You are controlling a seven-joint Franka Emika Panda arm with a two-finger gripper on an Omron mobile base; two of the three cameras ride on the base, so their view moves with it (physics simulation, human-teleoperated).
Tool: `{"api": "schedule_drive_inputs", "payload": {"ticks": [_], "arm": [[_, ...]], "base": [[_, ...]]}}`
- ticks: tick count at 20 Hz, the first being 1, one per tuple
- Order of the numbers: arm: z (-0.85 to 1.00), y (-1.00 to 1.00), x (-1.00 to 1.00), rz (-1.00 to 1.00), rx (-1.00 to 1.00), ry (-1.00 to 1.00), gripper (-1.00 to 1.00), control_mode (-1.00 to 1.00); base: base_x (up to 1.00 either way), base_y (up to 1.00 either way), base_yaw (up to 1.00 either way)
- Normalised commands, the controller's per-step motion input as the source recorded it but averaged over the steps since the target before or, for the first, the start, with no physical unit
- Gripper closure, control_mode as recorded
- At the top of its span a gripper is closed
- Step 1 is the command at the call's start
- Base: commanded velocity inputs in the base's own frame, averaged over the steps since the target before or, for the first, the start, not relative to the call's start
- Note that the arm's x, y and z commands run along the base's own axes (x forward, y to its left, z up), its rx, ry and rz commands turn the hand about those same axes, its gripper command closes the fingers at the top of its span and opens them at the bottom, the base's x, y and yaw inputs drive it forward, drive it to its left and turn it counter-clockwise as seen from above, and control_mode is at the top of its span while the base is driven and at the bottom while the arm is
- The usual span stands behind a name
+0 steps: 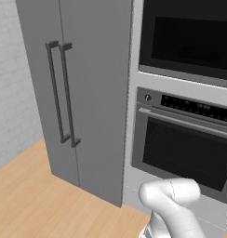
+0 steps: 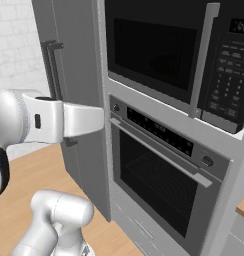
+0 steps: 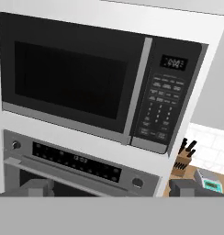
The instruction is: Pick the bell pepper from the sink and place it in the bowl. Then pick the bowl and place it in the microwave. Then close the microwave door and press the start button.
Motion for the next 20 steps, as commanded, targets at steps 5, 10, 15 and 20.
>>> {"api": "schedule_drive_inputs", "payload": {"ticks": [5, 10, 15, 20], "arm": [[-0.34, 0.00, 0.13, 0.00, 0.00, 0.00, -1.00, -1.00], [-0.26, 0.00, 0.09, 0.00, 0.00, 0.00, -1.00, -1.00], [-0.20, -0.10, 0.03, 0.00, 0.00, -0.05, -1.00, -1.00], [-0.07, -0.14, 0.28, 0.00, 0.00, -0.09, -1.00, -1.00]], "base": [[0.00, 0.00, 0.00], [0.00, 0.00, 0.00], [0.00, 0.00, 0.00], [0.00, 0.00, 0.00]]}}
